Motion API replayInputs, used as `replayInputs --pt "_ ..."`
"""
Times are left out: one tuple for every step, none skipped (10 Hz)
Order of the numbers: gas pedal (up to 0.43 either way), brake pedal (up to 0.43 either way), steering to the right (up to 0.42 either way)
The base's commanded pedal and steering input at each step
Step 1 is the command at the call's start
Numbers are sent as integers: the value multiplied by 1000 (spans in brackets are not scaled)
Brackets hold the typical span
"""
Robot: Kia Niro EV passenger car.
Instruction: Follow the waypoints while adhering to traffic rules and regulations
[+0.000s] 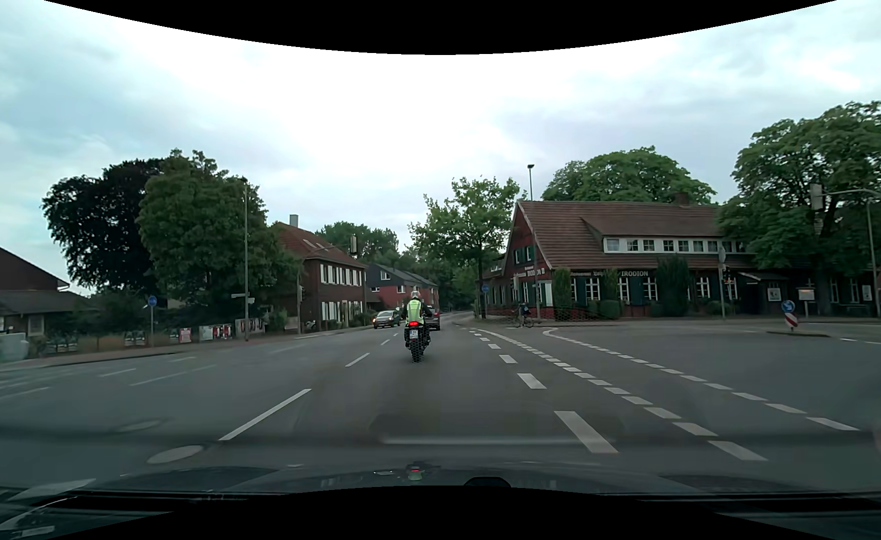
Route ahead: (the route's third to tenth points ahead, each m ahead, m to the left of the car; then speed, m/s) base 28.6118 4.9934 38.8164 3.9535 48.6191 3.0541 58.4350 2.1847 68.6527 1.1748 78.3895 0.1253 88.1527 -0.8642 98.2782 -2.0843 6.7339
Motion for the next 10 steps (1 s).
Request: replayInputs --pt "150 0 -24" --pt "157 0 -24" --pt "157 0 -24" --pt "169 0 -24" --pt "169 0 -23" --pt "169 0 -23" --pt "177 0 -23" --pt "177 0 -23" --pt "177 0 -23" --pt "177 0 -23"
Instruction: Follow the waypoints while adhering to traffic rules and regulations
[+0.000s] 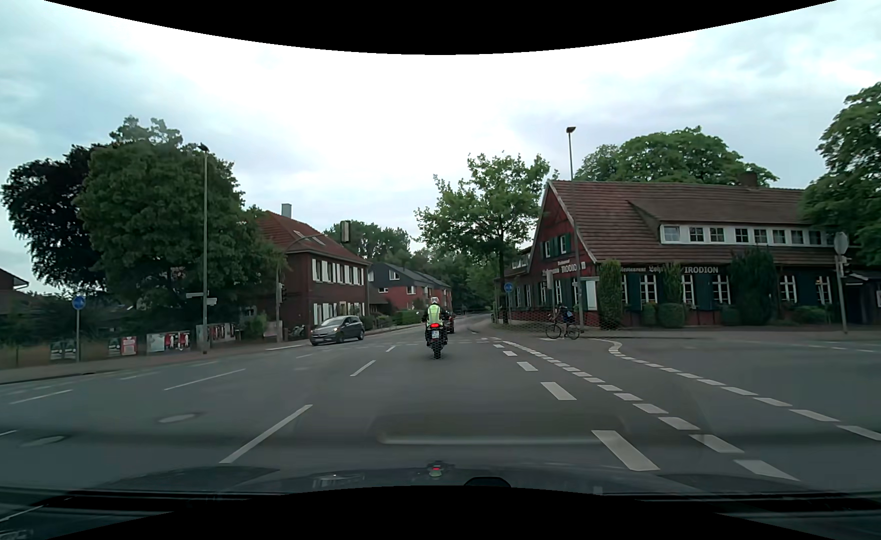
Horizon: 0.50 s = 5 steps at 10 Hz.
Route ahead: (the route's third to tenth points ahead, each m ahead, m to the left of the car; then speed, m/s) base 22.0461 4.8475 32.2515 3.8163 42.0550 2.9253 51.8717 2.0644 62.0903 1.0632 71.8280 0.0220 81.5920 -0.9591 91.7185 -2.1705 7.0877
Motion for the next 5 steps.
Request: replayInputs --pt "177 0 -23" --pt "177 0 -23" --pt "189 0 -22" --pt "197 0 -17" --pt "209 0 -12"
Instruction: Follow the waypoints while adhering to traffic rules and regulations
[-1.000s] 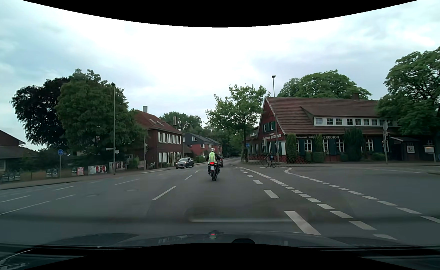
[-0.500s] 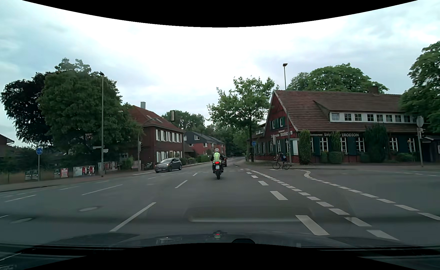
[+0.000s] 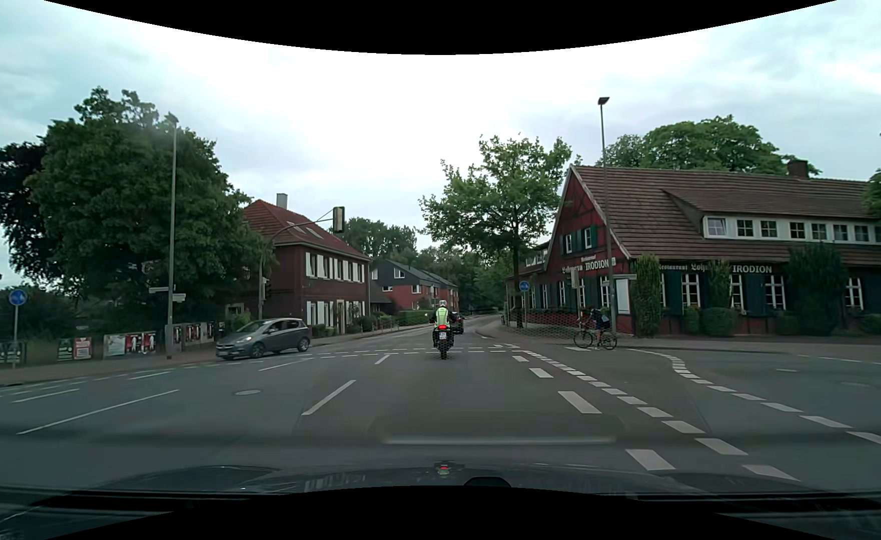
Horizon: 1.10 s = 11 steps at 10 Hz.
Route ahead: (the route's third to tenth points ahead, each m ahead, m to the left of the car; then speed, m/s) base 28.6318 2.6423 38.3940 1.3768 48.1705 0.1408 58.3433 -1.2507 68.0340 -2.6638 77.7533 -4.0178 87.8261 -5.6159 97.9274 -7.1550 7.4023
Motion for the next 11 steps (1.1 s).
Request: replayInputs --pt "220 0 -11" --pt "220 0 -11" --pt "220 0 -11" --pt "209 0 -11" --pt "197 0 -10" --pt "157 0 -9" --pt "157 0 -6" --pt "157 0 -5" --pt "157 0 -5" --pt "157 0 -5" --pt "157 0 -5"
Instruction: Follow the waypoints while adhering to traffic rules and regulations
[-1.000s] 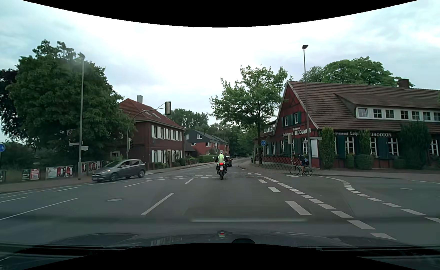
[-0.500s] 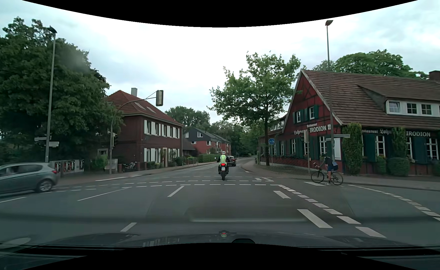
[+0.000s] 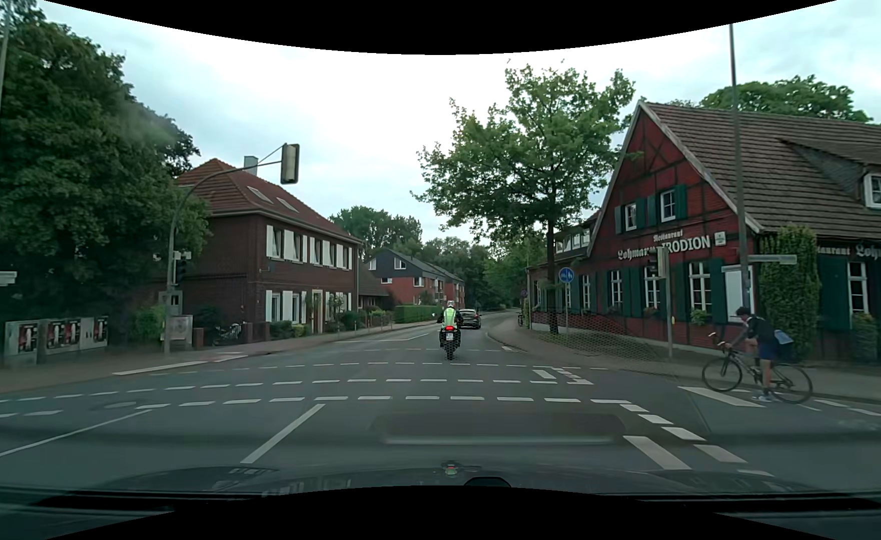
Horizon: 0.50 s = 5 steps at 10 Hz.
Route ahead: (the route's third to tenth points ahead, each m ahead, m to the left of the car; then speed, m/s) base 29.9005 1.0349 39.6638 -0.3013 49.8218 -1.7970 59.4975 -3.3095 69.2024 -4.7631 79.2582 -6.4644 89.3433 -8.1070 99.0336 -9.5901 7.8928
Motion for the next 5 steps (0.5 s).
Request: replayInputs --pt "157 0 -5" --pt "169 0 -5" --pt "169 0 -5" --pt "169 0 -5" --pt "169 0 -5"
